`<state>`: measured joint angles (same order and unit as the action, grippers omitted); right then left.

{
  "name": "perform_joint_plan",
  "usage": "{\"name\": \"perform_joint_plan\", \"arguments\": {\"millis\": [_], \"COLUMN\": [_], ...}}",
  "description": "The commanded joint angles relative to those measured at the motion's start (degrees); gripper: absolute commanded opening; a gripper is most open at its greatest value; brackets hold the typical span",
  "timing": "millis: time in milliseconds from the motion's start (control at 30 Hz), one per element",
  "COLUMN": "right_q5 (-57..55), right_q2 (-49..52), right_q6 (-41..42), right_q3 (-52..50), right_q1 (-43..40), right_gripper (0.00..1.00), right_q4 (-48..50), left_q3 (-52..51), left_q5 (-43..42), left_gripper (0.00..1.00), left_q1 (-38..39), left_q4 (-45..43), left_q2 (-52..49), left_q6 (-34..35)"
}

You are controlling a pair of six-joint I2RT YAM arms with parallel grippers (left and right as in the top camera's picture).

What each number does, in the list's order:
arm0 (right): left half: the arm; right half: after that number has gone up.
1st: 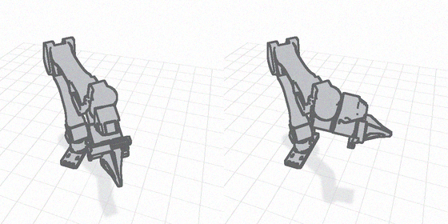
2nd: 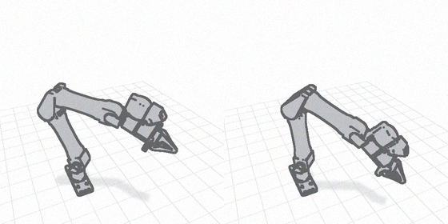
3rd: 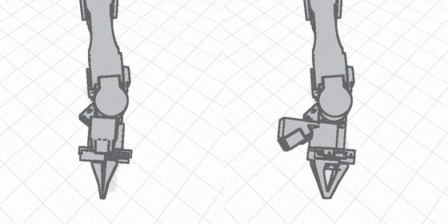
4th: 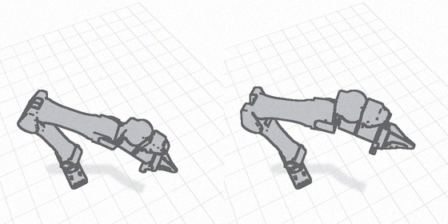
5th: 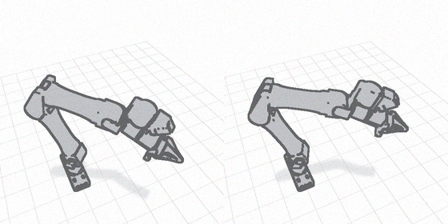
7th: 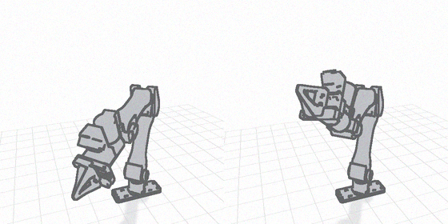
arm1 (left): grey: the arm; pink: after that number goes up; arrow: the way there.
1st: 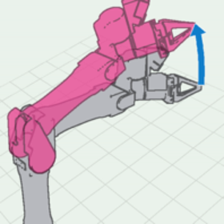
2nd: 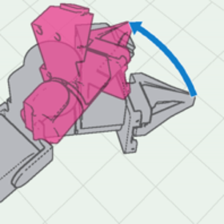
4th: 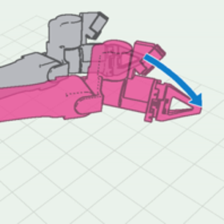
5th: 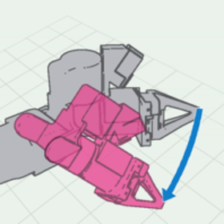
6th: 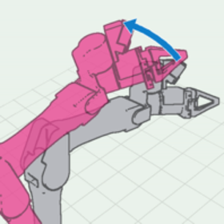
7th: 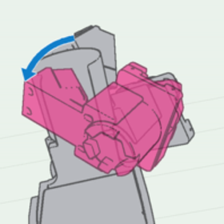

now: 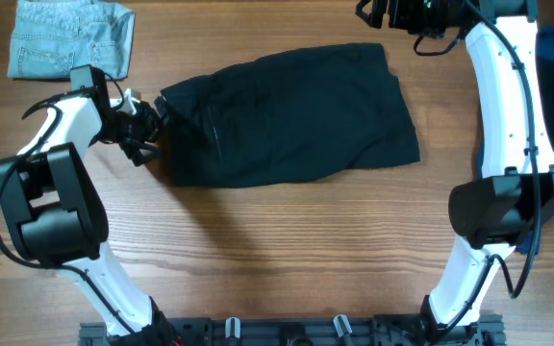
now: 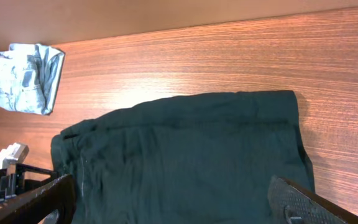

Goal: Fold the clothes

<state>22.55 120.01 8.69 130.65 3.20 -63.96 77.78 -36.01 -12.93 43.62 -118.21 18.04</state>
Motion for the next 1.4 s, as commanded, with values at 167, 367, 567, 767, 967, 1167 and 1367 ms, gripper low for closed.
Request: {"name": "perform_joint_plan", "arguments": {"millis": [167, 367, 567, 767, 967, 1167, 1367], "right_q5": [1.53, 1.64, 3.06, 3.04, 3.04, 3.02, 2.78], "right_q2": [0.31, 0.31, 0.31, 0.31, 0.31, 0.31, 0.31], "right_q6": [-1.14, -1.09, -1.07, -1.09, -1.07, -1.09, -1.25], "right_q3": [0.42, 0.42, 0.42, 0.42, 0.42, 0.42, 0.42], "right_q1": [-0.17, -0.17, -0.17, -0.17, -0.17, -0.17, -0.17], "right_gripper": [1.00, 1.00, 1.00, 1.00, 1.00, 1.00, 1.00], "right_q4": [0.50, 0.52, 0.52, 0.52, 0.52, 0.50, 0.52], "left_q3": [-0.96, -0.96, -0.96, -0.96, -0.96, -0.72, 2.40], "left_q5": [-0.63, -0.63, -1.66, -1.92, -1.92, -0.57, 7.23], "left_gripper": [0.99, 0.94, 0.73, 0.38, 0.08, 0.04, 0.04], "left_q1": [0.46, 0.63, 1.88, 3.08, 2.86, 0.42, -4.13], "left_q4": [-2.60, -3.19, -3.85, -4.28, -4.00, -1.66, 5.79], "left_q2": [-7.69, -9.84, -11.69, -11.98, -11.98, -11.61, -8.22], "left_q6": [-6.21, -7.43, -7.41, -7.39, -7.32, -7.10, -7.19]}}
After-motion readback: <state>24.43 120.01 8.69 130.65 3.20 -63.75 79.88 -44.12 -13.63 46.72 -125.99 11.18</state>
